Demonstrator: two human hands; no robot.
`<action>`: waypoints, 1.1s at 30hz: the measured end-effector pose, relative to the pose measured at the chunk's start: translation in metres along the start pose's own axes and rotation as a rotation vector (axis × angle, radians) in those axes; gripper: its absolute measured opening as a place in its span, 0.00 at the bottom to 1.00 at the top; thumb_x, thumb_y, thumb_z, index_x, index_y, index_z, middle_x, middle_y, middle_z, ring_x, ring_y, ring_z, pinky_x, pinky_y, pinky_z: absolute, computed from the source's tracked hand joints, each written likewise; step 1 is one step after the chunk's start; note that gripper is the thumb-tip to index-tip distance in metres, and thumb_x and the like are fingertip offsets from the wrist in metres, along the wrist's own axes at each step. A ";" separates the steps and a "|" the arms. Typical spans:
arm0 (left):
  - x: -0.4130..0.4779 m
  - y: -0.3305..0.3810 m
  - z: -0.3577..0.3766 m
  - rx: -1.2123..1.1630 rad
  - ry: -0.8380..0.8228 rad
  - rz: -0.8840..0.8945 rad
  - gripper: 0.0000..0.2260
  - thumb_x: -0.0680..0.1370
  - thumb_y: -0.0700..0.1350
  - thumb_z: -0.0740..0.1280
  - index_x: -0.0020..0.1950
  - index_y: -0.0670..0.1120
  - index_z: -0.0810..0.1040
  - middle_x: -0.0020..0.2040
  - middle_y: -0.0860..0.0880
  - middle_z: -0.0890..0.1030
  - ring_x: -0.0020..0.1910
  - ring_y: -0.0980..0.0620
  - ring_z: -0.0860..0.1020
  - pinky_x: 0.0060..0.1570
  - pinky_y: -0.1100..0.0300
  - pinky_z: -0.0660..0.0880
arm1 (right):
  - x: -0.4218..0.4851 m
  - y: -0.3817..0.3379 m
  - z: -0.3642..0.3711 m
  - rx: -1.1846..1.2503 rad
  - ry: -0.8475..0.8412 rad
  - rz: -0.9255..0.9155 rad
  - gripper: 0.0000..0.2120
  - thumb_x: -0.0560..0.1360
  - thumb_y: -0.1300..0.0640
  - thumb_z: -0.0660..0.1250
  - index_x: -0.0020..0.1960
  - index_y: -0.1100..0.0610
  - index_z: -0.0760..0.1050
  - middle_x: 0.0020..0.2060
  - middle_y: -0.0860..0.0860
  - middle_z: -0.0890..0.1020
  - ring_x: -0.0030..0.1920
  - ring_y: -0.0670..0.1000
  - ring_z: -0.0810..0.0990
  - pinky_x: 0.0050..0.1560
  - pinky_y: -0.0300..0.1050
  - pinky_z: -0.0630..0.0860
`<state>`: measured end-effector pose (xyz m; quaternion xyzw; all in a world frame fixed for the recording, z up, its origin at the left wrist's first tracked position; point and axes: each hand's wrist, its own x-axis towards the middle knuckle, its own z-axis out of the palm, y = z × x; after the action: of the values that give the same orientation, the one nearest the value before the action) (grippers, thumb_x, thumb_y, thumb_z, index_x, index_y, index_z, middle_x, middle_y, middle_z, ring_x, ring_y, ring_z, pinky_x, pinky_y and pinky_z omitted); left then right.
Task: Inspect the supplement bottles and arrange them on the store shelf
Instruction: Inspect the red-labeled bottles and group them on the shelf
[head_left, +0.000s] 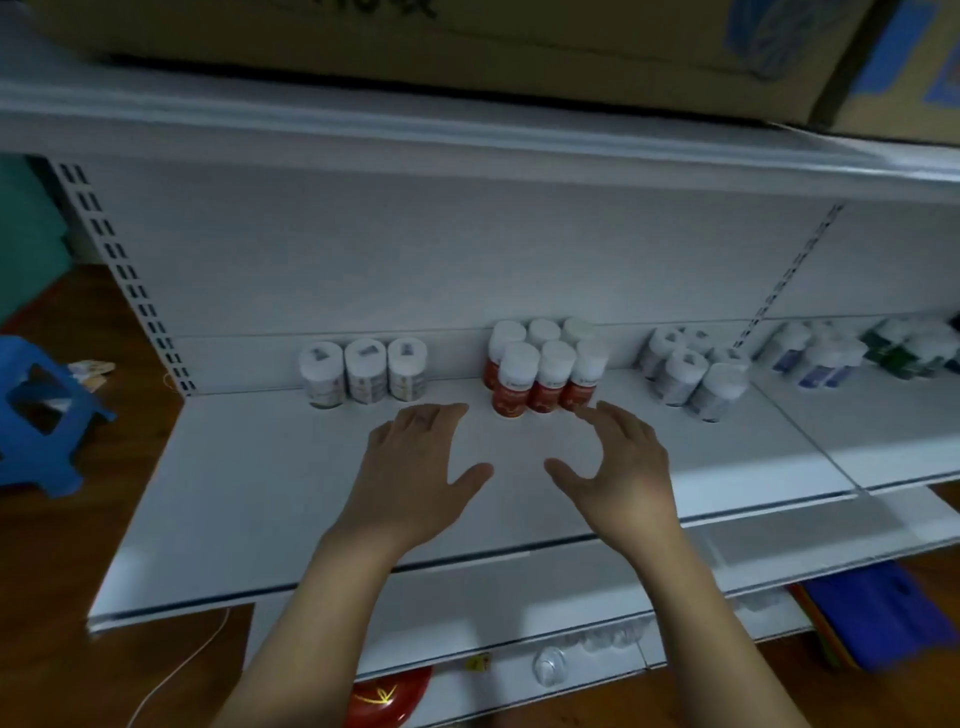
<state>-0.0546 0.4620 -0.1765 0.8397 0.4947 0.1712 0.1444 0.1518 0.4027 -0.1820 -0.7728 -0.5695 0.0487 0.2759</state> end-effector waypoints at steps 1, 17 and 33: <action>0.003 0.008 0.004 -0.004 0.004 0.004 0.29 0.79 0.62 0.59 0.77 0.54 0.57 0.74 0.53 0.64 0.74 0.53 0.58 0.71 0.55 0.55 | 0.001 0.008 -0.003 0.017 0.007 0.016 0.30 0.71 0.47 0.75 0.70 0.52 0.72 0.70 0.53 0.72 0.72 0.56 0.65 0.72 0.51 0.61; 0.032 0.061 0.030 0.128 0.040 -0.200 0.29 0.79 0.62 0.58 0.77 0.54 0.57 0.75 0.54 0.63 0.75 0.52 0.58 0.73 0.53 0.54 | 0.106 0.021 0.012 0.058 -0.179 -0.246 0.23 0.75 0.48 0.68 0.67 0.56 0.71 0.67 0.53 0.71 0.66 0.57 0.71 0.57 0.52 0.73; 0.000 0.091 0.048 0.136 0.048 -0.444 0.31 0.79 0.62 0.59 0.79 0.53 0.53 0.75 0.53 0.64 0.74 0.50 0.60 0.74 0.54 0.52 | 0.168 -0.013 0.032 -0.245 -0.301 -0.464 0.16 0.76 0.52 0.66 0.61 0.57 0.71 0.57 0.56 0.79 0.57 0.58 0.78 0.47 0.48 0.70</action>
<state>0.0374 0.4161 -0.1822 0.7137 0.6811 0.1214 0.1100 0.1870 0.5694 -0.1626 -0.6335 -0.7671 0.0292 0.0966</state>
